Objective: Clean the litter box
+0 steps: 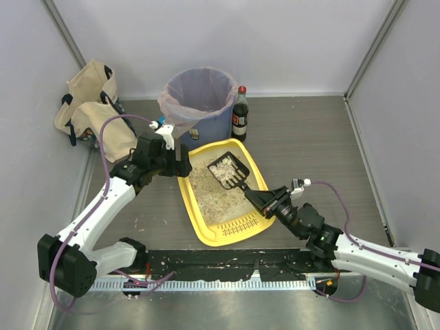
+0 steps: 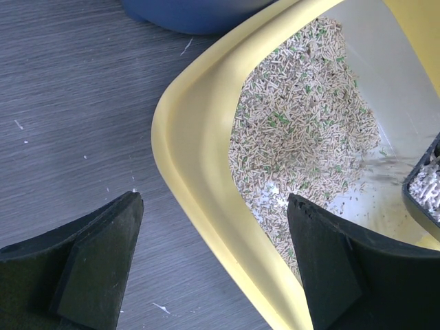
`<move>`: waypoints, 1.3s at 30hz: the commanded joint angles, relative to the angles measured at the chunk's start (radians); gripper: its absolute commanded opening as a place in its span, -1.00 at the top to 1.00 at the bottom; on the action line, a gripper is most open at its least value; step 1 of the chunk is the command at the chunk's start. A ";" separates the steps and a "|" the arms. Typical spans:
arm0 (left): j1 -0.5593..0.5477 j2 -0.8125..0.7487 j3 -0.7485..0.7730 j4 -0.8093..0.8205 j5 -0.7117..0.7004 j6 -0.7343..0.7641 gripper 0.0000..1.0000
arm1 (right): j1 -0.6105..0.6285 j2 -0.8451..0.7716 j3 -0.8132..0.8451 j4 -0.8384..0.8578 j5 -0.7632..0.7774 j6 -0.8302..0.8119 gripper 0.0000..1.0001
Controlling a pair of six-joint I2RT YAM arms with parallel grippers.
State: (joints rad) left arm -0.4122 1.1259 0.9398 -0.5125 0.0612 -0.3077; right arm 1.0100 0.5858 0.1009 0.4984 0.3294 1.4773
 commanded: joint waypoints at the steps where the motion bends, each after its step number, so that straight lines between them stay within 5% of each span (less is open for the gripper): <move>1: -0.002 -0.003 -0.002 0.042 -0.001 0.004 -0.79 | -0.004 -0.017 0.048 -0.019 -0.005 -0.004 0.97; 6: -0.004 -0.003 -0.001 0.038 0.002 0.002 -0.79 | -0.005 0.028 0.013 0.130 0.002 0.020 0.97; 9: -0.002 -0.003 -0.003 0.040 -0.004 0.002 -0.79 | -0.005 0.095 0.092 0.032 -0.084 -0.012 0.98; 12: -0.004 -0.006 0.001 0.037 0.002 0.001 -0.79 | -0.017 0.060 0.002 0.187 -0.006 0.029 0.97; 16: -0.002 -0.015 -0.007 0.043 -0.008 0.004 -0.79 | -0.019 0.117 0.153 -0.059 -0.118 -0.072 0.98; 20: -0.002 -0.023 -0.004 0.042 0.000 0.004 -0.79 | -0.036 0.077 0.042 0.129 -0.047 0.005 0.97; 23: -0.002 -0.026 -0.009 0.043 -0.009 0.005 -0.80 | -0.036 0.146 0.100 0.057 -0.148 0.000 0.97; 26: -0.004 -0.021 -0.003 0.040 0.003 0.005 -0.79 | -0.040 0.117 -0.038 0.300 -0.031 0.087 0.97; 30: -0.002 -0.021 -0.006 0.040 -0.008 0.005 -0.80 | -0.040 0.144 0.147 -0.036 -0.157 -0.060 0.97; 34: -0.002 -0.021 0.001 0.037 -0.001 0.005 -0.80 | -0.050 0.069 0.083 0.094 -0.053 -0.046 0.97; 37: -0.002 -0.026 -0.007 0.042 -0.015 0.005 -0.80 | -0.050 0.115 0.128 -0.030 -0.137 -0.057 0.97; 39: -0.004 -0.026 -0.007 0.043 -0.015 0.007 -0.80 | -0.048 0.100 0.067 0.115 -0.112 0.003 0.97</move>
State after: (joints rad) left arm -0.4122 1.1229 0.9360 -0.5121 0.0605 -0.3077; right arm 0.9638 0.6849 0.1795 0.4843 0.2142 1.4418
